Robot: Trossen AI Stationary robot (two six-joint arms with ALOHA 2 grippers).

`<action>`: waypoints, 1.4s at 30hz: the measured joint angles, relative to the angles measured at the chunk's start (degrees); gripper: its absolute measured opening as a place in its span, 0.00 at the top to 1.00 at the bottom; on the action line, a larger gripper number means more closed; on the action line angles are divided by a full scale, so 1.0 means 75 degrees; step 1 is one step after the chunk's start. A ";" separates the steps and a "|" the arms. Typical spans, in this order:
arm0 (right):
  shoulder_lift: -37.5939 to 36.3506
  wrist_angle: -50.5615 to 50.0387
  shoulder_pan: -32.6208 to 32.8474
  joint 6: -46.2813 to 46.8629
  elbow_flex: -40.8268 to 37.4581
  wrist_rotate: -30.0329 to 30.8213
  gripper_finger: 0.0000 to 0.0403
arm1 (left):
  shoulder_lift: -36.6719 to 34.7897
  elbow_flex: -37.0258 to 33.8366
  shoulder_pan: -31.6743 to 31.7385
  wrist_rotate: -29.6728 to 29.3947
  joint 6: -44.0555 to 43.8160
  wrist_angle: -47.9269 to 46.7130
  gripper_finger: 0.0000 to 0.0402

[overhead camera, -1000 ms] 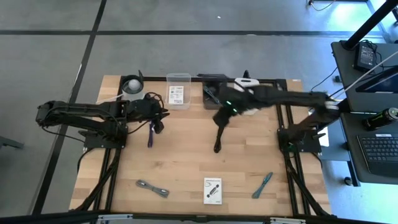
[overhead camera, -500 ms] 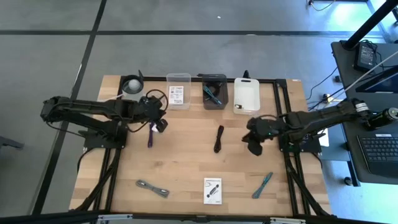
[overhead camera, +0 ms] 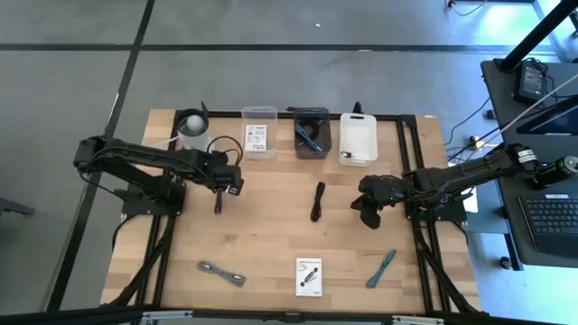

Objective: Pick and place items into bin
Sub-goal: Put the purple charger cable into the black bin

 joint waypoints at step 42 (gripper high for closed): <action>0.0007 0.0013 0.0000 -0.0167 0.0006 -0.0284 0.85 | 0.2513 -0.0081 -0.1200 0.1950 -0.3121 -0.1393 0.97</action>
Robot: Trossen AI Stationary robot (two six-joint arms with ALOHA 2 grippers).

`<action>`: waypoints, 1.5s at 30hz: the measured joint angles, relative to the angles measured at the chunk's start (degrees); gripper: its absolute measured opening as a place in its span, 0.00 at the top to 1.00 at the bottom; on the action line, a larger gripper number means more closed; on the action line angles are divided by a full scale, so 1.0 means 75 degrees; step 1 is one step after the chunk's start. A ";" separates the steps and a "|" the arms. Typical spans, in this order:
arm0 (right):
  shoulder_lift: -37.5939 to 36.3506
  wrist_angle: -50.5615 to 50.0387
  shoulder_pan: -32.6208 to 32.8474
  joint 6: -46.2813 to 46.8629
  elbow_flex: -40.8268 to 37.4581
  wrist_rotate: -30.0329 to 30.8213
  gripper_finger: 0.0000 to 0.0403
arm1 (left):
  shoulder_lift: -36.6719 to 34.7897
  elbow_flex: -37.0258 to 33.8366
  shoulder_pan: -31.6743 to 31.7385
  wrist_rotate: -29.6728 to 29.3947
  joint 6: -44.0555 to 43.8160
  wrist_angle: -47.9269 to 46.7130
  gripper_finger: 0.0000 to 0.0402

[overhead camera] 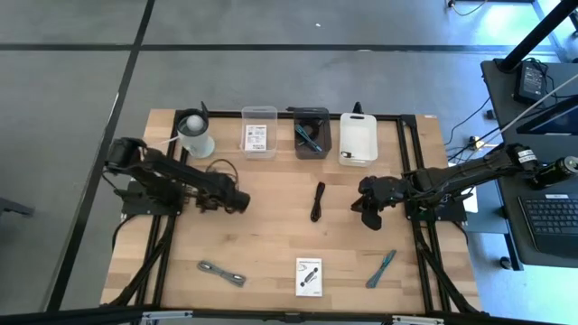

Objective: Pick and place items into bin
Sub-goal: Put the purple charger cable into the black bin

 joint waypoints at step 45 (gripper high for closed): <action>0.2116 0.3945 -0.1871 -0.1843 0.3500 -0.0801 0.42 | 0.0482 0.3013 0.0694 -0.2071 0.9700 1.0389 0.97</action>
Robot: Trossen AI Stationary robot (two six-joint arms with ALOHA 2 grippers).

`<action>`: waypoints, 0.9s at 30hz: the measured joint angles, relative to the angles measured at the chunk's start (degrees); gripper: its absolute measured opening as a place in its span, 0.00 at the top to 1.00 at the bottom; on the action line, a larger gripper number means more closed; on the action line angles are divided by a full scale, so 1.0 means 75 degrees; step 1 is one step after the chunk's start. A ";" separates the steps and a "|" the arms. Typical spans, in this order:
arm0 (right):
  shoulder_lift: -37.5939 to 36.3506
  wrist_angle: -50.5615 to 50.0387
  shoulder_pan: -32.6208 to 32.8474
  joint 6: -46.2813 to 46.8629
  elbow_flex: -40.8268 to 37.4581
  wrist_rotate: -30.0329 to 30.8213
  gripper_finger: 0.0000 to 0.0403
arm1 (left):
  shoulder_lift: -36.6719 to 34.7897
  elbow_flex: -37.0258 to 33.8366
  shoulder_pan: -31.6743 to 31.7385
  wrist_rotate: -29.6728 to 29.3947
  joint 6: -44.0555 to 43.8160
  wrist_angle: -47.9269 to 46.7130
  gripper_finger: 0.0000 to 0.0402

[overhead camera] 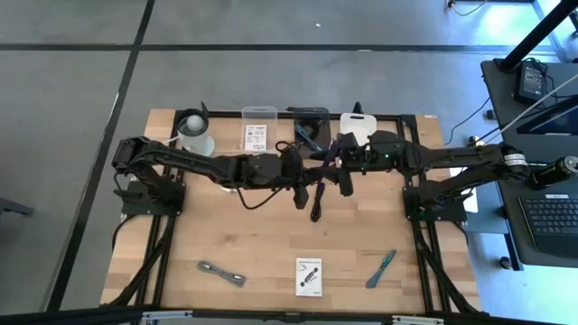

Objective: Pick and place items into bin
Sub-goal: Put the purple charger cable into the black bin

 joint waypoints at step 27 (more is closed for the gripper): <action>0.0399 -0.1996 -0.1628 0.0079 0.0934 0.0015 0.98 | -0.1349 -0.0005 0.0622 -0.0532 0.0654 -0.4188 0.70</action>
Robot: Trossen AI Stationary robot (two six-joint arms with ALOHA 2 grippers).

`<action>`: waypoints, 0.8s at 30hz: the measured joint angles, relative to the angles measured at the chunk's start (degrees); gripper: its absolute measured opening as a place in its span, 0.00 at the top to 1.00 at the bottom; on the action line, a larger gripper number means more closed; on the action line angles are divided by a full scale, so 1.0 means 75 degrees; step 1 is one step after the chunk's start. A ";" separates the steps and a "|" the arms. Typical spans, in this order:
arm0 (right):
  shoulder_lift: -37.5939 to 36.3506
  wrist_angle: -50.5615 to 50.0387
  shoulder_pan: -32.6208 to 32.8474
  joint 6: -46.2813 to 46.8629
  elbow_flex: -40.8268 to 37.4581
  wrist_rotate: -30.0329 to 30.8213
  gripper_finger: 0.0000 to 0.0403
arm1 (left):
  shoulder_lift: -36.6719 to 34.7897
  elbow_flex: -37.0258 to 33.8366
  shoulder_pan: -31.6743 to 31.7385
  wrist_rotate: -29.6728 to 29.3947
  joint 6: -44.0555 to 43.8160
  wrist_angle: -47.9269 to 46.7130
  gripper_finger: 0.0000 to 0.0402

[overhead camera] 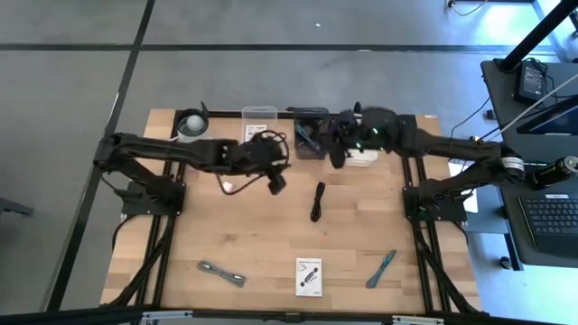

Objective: Pick and place items into bin
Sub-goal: Put the purple charger cable into the black bin

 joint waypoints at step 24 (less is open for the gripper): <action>0.7623 -0.7102 -0.2789 -0.0575 0.7228 -0.0778 0.96 | -0.3510 -0.3003 0.3113 0.1167 0.1854 -0.0249 0.83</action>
